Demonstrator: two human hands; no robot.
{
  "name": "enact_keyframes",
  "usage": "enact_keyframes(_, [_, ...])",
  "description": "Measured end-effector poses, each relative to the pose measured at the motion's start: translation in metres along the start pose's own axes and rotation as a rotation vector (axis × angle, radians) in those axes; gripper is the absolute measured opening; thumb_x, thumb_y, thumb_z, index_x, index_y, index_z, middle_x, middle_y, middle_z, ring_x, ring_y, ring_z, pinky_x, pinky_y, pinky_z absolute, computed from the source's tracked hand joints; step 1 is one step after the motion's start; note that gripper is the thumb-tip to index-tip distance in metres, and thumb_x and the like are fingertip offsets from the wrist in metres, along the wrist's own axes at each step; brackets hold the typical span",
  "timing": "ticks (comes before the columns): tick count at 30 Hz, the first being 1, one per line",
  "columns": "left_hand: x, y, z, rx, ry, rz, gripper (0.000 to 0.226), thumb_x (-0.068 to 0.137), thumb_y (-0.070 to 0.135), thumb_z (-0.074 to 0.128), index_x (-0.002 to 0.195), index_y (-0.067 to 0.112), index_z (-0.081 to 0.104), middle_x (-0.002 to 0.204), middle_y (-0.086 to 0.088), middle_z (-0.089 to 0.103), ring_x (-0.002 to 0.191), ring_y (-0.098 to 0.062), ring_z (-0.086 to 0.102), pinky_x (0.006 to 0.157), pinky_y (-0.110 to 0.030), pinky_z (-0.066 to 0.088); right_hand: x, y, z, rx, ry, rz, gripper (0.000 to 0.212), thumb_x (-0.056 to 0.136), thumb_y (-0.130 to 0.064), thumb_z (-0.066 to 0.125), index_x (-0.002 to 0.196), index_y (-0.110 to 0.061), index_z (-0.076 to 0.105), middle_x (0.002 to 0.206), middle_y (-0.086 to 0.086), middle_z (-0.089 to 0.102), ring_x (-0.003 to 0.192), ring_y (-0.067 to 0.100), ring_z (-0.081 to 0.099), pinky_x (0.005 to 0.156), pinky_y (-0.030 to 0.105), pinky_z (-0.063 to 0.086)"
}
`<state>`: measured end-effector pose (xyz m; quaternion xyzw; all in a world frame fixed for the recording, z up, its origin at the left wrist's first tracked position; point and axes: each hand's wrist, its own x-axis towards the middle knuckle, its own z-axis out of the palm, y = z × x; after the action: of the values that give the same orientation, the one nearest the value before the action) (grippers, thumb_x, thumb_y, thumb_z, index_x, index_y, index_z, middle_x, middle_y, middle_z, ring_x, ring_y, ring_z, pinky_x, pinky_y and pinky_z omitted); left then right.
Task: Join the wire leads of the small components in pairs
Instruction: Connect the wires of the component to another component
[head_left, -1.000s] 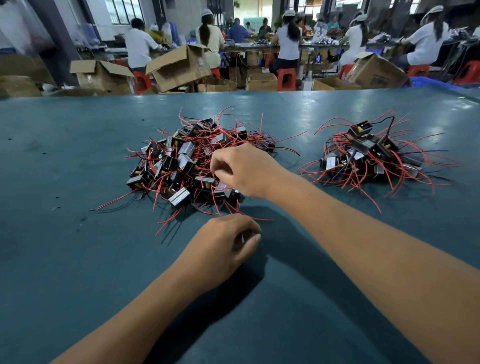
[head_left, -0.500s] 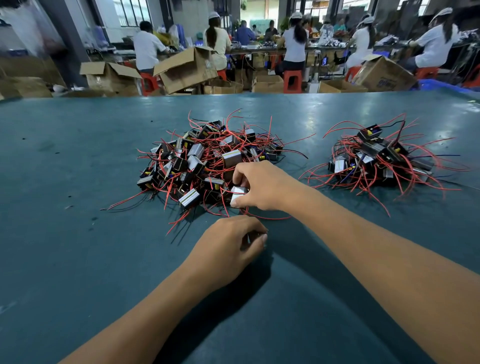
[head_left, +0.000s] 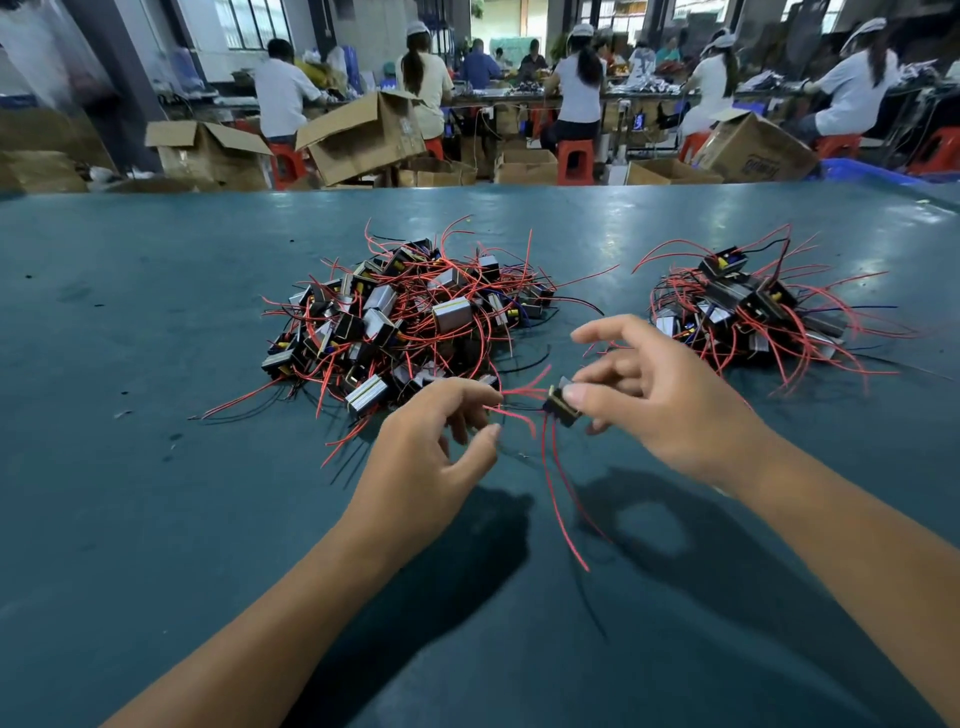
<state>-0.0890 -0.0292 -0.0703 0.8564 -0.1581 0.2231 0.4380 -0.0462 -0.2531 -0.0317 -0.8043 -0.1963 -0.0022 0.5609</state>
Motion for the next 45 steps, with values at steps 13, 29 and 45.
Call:
enact_keyframes(13, [-0.001,0.005,-0.001,0.160,-0.092,0.134,0.022,0.092,0.024,0.072,0.113,0.022,0.066,0.095,0.014,0.060,0.088,-0.009,0.058,0.080,-0.017,0.045,-0.024,0.011,0.005,0.959,0.077,0.399,0.034,0.085,-0.021,0.057,0.105,0.005,0.064,0.089,0.027,0.068,0.064,0.025,0.068,0.057,0.026,0.059])
enact_keyframes(29, [0.001,0.017,-0.006,0.245,0.205,0.229,0.031,0.086,0.010,0.070,0.117,0.007,0.065,0.112,-0.002,0.059,0.105,-0.012,0.056,0.095,-0.021,0.043,-0.032,0.017,0.017,1.033,-0.099,0.440,0.027,0.082,-0.012,0.064,0.105,0.002,0.061,0.111,0.030,0.065,0.104,0.040,0.068,0.092,0.037,0.056])
enact_keyframes(45, [-0.008,0.021,0.019,-0.516,-0.237,-0.311,0.012,0.089,0.022,0.070,0.078,0.026,0.069,0.069,0.005,0.068,0.066,-0.010,0.064,0.057,-0.025,0.054,-0.050,0.009,0.055,0.846,-0.006,0.299,0.025,0.101,-0.011,0.046,0.122,-0.002,0.057,0.097,0.015,0.071,0.082,0.018,0.069,0.072,0.024,0.057])
